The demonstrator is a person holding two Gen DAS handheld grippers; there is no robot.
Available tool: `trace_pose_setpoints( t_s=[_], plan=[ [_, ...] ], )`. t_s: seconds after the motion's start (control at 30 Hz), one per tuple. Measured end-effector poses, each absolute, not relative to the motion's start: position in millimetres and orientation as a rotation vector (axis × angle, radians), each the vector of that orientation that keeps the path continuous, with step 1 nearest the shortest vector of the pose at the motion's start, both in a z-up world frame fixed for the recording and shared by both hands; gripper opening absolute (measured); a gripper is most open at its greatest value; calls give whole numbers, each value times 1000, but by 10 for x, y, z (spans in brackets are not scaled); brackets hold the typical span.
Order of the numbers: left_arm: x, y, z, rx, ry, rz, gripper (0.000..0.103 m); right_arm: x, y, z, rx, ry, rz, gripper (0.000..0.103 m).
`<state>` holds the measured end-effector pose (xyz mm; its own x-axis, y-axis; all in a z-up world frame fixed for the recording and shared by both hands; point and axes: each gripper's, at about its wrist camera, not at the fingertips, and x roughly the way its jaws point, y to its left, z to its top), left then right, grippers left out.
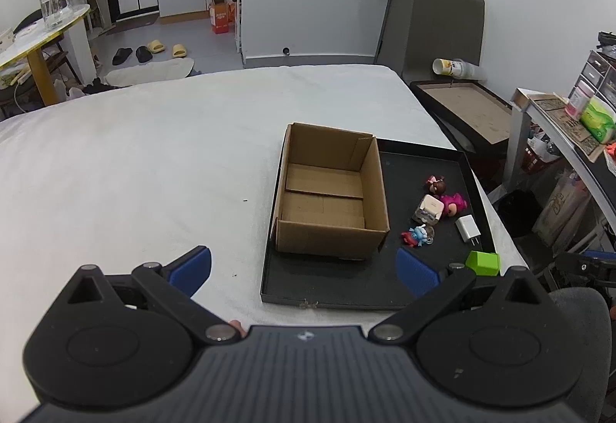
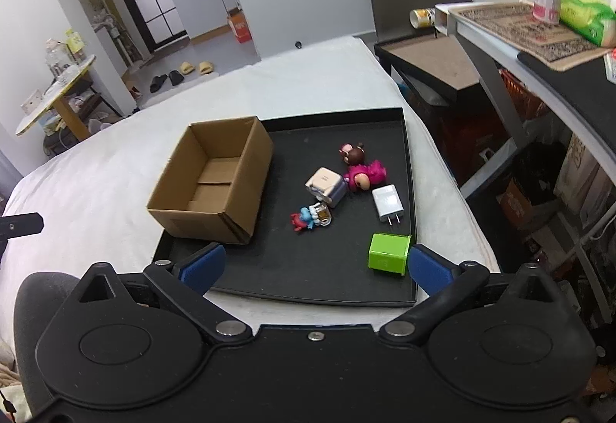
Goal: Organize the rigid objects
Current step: 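Grasp the cardboard box wall with the left tool while the right tool grasps the green charger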
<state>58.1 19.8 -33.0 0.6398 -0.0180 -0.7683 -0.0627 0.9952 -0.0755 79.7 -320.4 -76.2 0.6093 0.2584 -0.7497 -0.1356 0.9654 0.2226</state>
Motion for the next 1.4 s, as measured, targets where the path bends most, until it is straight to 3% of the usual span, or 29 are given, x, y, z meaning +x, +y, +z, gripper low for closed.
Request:
trace_pose_setpoints(
  t_s=[0.23, 0.6, 0.8, 1.07, 1.4],
  plan=[
    [793, 264, -513, -114, 923, 56, 101, 1019, -3255, -1003, 174, 947, 172, 93],
    [1102, 453, -723, -175, 965, 101, 100, 1292, -3252, -1198, 184, 998, 119, 93],
    [1261, 521, -855, -178, 977, 128, 99, 1444, -3258, -1346, 203, 1035, 90, 82],
    [1475, 626, -1044, -198, 999, 151, 98, 1605, -3268, -1561, 221, 1087, 38, 77],
    [1794, 702, -1326, -248, 1044, 175, 74, 1815, -3238, -1850, 232, 1151, -6, 73]
  ],
)
